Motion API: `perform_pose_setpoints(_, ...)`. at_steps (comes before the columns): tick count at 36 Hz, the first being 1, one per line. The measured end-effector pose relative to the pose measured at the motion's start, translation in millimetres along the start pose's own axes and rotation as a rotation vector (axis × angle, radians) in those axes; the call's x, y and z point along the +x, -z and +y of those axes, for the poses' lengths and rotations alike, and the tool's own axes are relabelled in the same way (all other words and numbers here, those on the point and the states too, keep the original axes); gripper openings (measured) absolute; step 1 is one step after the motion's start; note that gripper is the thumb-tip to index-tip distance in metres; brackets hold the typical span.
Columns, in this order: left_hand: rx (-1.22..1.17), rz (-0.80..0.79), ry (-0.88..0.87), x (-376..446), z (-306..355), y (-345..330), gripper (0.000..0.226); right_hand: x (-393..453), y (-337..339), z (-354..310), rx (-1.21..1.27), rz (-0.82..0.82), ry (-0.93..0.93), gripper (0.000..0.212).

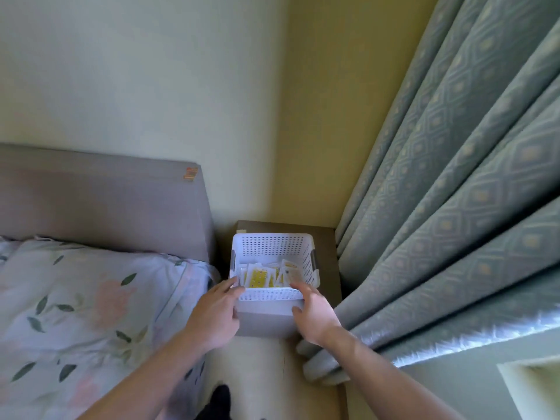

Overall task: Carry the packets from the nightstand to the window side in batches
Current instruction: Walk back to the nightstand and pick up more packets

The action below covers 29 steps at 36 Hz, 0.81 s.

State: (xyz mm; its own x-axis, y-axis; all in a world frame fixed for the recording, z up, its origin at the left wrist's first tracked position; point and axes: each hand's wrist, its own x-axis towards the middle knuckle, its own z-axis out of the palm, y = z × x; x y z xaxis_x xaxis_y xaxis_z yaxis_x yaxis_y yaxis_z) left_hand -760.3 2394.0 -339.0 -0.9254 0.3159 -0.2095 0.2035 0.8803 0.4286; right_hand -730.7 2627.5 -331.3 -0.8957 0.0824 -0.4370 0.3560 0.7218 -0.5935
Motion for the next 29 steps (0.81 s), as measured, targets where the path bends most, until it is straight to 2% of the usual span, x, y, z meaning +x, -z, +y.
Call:
perform_pose_setpoints(8, -0.051, 0.096, 0.027, -91, 12, 29, 0.052, -90, 4, -19, -0.007, 0.043, 0.126, 0.057)
perform_pose_setpoints(13, -0.058, 0.151, 0.058, -165, 3, 43, 0.050, -145, -17, -41, -0.039, 0.044, 0.183, 0.058)
perform_pose_setpoints(21, -0.135, 0.245, 0.159, -332, -53, 38, 0.045, -254, -105, -76, -0.074, -0.010, 0.305, 0.057)
perform_pose_setpoints(29, -0.145, 0.229, 0.283, -522, -104, 16, 0.045, -397, -206, -98, -0.120, -0.045, 0.440, 0.056)
